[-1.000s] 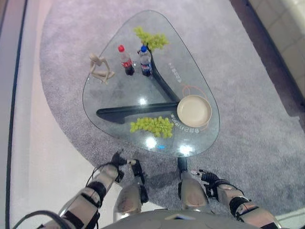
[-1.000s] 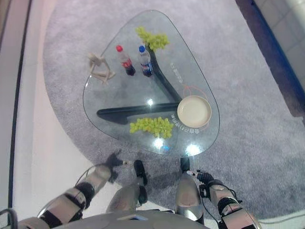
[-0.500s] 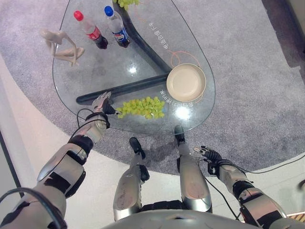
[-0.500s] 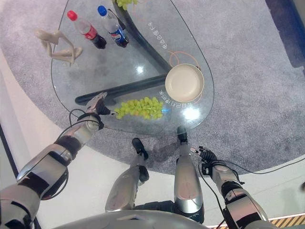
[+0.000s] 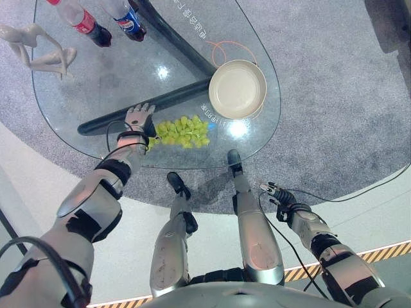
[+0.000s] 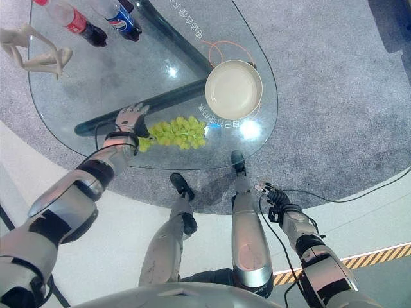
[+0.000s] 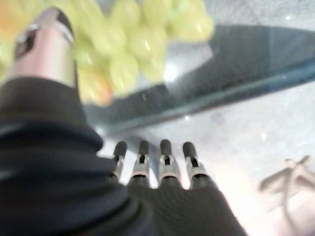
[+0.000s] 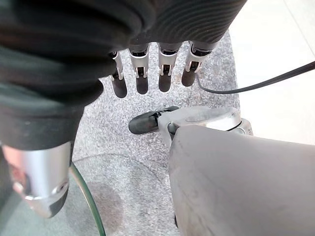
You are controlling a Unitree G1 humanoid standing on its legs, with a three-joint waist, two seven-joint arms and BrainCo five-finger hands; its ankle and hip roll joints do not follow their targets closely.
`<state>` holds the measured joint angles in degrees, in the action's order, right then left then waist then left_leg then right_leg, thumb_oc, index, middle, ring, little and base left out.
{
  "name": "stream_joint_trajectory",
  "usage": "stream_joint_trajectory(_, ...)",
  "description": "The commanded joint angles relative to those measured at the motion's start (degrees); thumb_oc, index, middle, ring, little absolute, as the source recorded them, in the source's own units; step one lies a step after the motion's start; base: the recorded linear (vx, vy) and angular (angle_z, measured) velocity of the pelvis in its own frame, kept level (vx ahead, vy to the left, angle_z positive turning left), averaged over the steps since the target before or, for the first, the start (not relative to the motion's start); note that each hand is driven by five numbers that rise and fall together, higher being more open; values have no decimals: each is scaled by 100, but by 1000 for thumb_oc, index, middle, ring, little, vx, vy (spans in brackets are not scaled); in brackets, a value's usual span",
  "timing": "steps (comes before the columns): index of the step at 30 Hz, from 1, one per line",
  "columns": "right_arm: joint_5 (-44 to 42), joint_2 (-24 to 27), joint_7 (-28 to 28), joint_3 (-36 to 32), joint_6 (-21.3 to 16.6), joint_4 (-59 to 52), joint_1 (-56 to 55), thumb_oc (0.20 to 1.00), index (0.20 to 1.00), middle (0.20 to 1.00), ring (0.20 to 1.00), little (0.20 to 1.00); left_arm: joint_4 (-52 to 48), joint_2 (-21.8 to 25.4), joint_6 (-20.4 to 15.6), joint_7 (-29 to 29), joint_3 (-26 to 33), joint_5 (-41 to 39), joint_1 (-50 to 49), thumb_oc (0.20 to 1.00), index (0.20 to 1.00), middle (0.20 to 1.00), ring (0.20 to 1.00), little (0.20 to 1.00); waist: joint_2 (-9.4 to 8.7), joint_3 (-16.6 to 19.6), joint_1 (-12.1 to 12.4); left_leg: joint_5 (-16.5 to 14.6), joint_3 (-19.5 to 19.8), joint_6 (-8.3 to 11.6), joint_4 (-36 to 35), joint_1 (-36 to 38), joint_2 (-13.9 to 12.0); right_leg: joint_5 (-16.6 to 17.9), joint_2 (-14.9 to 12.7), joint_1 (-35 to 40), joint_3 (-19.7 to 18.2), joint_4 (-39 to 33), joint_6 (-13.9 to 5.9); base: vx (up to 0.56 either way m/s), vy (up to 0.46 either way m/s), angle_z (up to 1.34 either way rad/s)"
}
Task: Pick up fruits into the plate
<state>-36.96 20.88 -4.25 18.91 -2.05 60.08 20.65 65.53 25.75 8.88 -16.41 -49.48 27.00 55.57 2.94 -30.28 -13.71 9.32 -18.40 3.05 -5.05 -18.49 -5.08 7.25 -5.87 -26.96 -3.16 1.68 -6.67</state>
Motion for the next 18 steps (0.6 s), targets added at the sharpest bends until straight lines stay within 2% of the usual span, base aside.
stream_joint_trajectory(1,-190,-139,-19,147,-55,-27,30,1000,1000,1000,1000,1000,466,15,252,101,87,233,206,1000,1000,1000,1000,1000,-249,48,-28,-792,520,163,839,-512,-49,-590,319,-511,208,779,204,-36,-37,-4)
stream_joint_trajectory(11,-455,-198,99,185,-154,-261,142,1000,1000,1000,1000,1000,813,-291,512,232,-50,69,264,1000,1000,1000,1000,1000,-333,48,-119,-710,446,242,911,-891,-128,-568,421,-874,195,835,225,-42,-50,-3)
stream_joint_trajectory(18,-648,-237,104,198,-225,-320,157,1000,1000,1000,1000,1000,1007,-336,808,-231,-81,344,342,1000,1000,1000,1000,1000,-406,48,-150,-685,428,274,977,-1118,-173,-556,456,-1095,194,892,228,-28,-44,-1)
